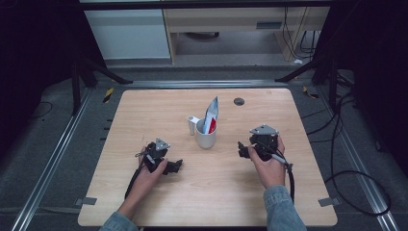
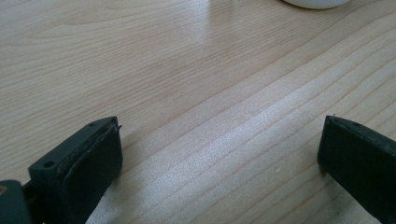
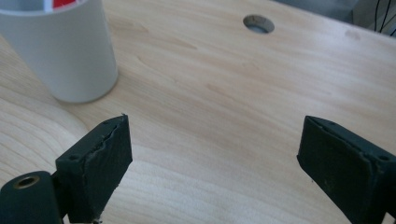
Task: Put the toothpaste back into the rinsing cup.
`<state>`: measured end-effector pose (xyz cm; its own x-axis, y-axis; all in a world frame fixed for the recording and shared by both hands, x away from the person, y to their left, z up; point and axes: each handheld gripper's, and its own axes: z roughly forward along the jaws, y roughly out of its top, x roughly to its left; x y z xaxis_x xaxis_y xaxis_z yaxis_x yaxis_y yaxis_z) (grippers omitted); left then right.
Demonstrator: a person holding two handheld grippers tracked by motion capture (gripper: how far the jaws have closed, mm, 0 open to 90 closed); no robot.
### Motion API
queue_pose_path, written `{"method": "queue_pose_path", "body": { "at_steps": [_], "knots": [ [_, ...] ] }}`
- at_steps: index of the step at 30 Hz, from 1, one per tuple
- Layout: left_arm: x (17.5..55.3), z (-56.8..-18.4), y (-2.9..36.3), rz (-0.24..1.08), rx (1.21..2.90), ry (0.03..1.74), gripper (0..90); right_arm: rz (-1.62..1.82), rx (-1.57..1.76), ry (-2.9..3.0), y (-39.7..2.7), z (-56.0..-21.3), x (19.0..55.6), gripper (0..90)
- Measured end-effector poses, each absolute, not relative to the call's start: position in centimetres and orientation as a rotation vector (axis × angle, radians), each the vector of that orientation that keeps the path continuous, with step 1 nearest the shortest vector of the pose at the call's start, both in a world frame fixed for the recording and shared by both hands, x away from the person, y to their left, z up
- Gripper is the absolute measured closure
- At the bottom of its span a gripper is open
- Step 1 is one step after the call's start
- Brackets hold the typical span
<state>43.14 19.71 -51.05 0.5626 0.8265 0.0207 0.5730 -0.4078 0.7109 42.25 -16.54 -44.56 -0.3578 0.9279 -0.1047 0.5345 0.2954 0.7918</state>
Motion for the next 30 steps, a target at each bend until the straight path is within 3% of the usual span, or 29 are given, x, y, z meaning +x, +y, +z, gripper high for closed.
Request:
{"method": "queue_pose_path", "body": {
  "at_steps": [7, 30],
  "knots": [
    [43.1, -51.0, 19.7, 0.492, 2.132, 1.116, 0.0, 0.907, 1.394, 2.019, -17.3, -46.9, 42.5, 10.3],
    [43.1, -51.0, 19.7, 0.492, 2.133, 1.115, 0.0, 0.853, 1.475, 2.004, -18.7, -49.3, 43.5, 9.6]
  ]
}}
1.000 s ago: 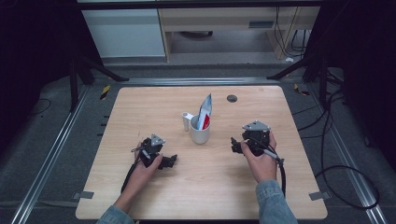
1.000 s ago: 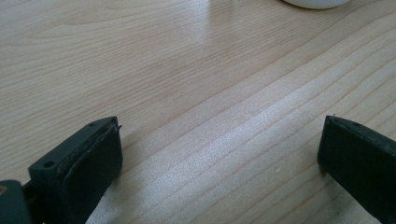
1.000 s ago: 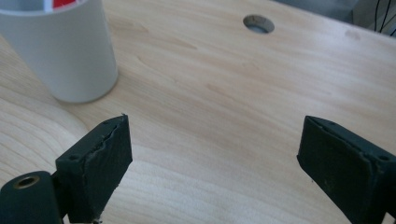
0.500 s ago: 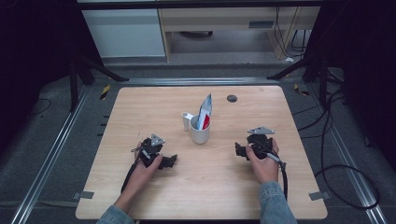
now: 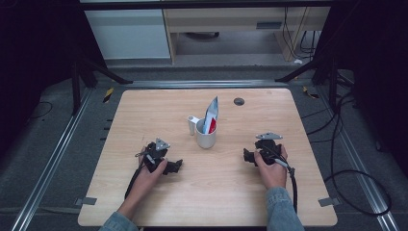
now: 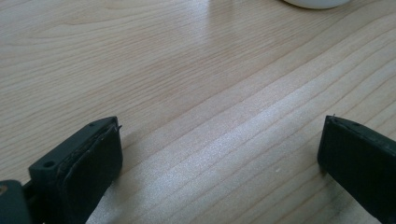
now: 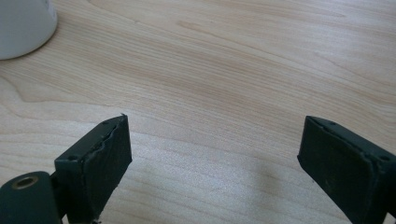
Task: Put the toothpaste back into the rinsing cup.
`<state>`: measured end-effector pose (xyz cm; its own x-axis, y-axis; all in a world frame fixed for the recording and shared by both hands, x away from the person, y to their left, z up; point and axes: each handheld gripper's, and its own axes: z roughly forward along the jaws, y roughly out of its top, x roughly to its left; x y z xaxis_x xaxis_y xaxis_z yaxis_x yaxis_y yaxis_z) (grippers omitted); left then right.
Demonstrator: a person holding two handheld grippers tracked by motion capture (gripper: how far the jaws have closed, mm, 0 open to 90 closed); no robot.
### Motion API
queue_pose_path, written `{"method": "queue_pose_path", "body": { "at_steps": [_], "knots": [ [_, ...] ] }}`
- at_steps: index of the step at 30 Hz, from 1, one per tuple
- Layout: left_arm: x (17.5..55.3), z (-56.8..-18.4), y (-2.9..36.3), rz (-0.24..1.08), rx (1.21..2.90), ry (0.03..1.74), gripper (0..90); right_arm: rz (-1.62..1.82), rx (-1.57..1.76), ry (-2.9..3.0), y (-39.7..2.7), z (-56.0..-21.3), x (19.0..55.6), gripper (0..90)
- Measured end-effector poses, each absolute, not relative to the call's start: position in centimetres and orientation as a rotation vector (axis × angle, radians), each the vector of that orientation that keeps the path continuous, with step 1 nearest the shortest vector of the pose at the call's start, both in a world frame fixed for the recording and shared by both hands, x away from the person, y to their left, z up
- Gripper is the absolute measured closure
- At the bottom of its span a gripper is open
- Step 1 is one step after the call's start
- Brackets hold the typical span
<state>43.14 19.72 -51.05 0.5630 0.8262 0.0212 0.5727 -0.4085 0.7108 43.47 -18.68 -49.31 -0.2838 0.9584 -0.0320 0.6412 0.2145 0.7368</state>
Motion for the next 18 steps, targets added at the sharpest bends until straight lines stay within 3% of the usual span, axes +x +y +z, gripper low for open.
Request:
{"method": "queue_pose_path", "body": {
  "at_steps": [18],
  "knots": [
    [43.1, -51.1, 19.6, 0.491, 2.135, 1.111, 0.0, 0.857, 1.529, 1.993, -17.9, -51.4, 44.0, 0.3]
  ]
}}
